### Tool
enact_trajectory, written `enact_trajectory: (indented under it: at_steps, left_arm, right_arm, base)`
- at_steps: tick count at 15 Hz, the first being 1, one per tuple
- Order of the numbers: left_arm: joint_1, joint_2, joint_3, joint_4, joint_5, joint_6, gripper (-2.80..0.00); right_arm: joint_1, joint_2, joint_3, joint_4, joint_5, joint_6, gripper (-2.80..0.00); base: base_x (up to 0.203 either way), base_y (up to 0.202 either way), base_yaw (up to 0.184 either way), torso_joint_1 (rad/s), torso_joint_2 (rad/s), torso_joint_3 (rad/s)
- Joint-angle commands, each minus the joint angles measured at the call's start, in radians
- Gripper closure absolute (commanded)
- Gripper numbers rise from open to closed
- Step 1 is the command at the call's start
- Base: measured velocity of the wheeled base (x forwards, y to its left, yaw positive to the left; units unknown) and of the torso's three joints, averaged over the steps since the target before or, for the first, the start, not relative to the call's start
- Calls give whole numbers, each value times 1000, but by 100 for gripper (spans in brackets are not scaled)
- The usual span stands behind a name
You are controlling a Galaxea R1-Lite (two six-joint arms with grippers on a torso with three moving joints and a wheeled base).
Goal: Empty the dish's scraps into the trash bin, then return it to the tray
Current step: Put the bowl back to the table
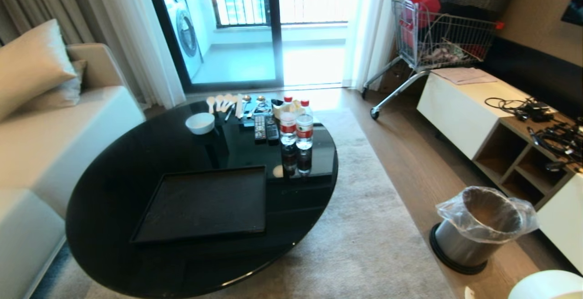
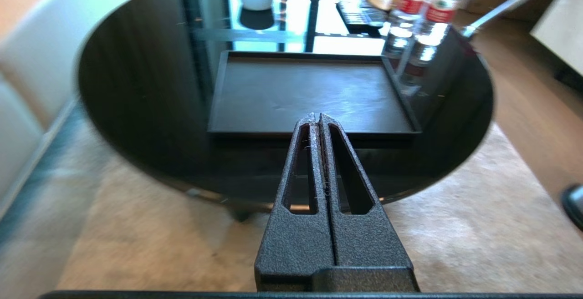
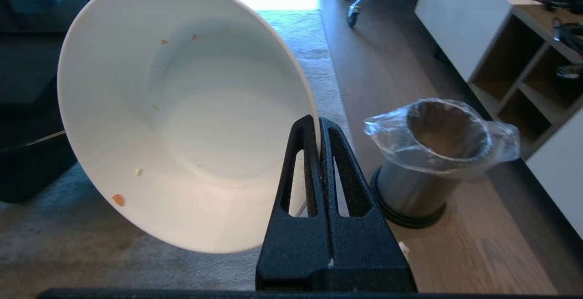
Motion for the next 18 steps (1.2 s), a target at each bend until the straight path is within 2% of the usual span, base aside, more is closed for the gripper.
enact_trajectory:
  at_steps: [1, 10, 18]
  left_arm:
    - [0, 0, 0, -1, 1, -1, 0]
    - [0, 0, 0, -1, 1, -1, 0]
    - [0, 0, 0, -1, 1, -1, 0]
  right_arm:
    - [0, 1, 0, 0, 1, -1, 0]
    - [0, 1, 0, 0, 2, -2, 0]
    - [0, 1, 0, 0, 1, -2, 0]
  base:
    - [0, -13, 172, 6, 2, -1]
    - [-1, -8, 154, 3, 2, 2]
    - [0, 0, 0, 0, 0, 0]
